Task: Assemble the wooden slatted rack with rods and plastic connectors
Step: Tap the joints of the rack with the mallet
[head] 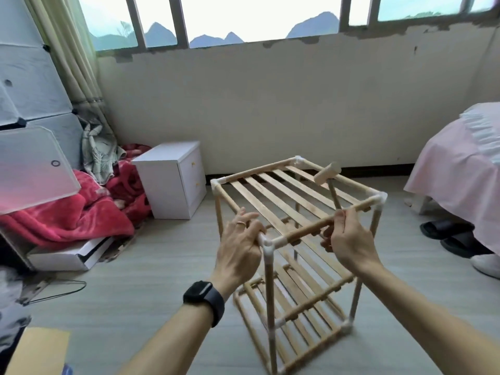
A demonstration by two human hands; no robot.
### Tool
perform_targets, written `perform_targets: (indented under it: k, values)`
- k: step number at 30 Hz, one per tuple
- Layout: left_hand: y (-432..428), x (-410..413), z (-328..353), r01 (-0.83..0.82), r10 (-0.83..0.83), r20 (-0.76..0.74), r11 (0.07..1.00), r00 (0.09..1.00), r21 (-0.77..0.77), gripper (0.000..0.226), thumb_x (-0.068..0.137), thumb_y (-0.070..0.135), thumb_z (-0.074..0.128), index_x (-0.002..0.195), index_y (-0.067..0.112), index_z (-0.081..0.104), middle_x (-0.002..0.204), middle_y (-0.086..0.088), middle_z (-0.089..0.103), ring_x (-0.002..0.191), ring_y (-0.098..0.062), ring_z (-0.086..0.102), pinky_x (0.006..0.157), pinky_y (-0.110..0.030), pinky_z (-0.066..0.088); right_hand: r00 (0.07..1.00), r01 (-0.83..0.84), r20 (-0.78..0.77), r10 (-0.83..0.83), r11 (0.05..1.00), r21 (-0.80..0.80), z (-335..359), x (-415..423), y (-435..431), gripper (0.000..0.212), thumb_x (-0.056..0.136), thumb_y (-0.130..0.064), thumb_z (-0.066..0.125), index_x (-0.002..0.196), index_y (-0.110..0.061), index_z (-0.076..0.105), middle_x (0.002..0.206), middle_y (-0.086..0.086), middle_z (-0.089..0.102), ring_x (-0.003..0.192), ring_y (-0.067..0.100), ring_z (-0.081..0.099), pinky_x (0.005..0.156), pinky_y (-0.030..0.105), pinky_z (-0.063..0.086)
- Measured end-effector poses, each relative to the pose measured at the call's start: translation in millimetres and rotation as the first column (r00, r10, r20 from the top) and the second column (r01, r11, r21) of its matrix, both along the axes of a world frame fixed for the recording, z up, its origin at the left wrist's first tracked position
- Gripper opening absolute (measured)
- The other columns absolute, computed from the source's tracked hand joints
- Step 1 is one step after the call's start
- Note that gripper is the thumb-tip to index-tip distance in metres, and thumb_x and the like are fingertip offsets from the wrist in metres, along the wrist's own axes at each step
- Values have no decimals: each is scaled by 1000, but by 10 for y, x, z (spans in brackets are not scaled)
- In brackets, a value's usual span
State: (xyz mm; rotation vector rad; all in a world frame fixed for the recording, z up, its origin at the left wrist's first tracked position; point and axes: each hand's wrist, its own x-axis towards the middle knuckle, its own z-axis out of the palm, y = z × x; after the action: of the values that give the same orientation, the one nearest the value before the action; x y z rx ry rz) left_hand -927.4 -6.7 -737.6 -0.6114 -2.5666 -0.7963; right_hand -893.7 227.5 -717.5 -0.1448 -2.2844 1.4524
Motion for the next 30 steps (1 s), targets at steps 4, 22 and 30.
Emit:
perform_targets:
  k: [4,22,30]
  values:
    - [576,244,103,32,-32,5,996,999,-85,16,93,30,38,100,35,51,123,10,50,130,-15,37,115,-59,21,983,4,184,-4,1000,-4,62,-92,216,28,110,-37,29,104,-22,51,108,2,62,75,21,74,74,48,59]
    - [189,-7,354,-100,-1,-339,954,941,-282,31,97,31,61,127,31,65,131,-3,62,124,-24,54,106,-44,40,974,79,-225,-6,944,319,-112,17,400,23,110,-31,33,106,-16,50,88,3,50,62,13,48,53,24,37]
    - [-472,427,-198,-251,126,333,896,935,366,32,98,53,48,121,32,54,111,11,67,105,-13,65,75,-17,50,939,224,-340,-40,824,521,-22,64,112,31,109,-32,33,99,-14,56,97,6,61,84,24,57,68,46,51]
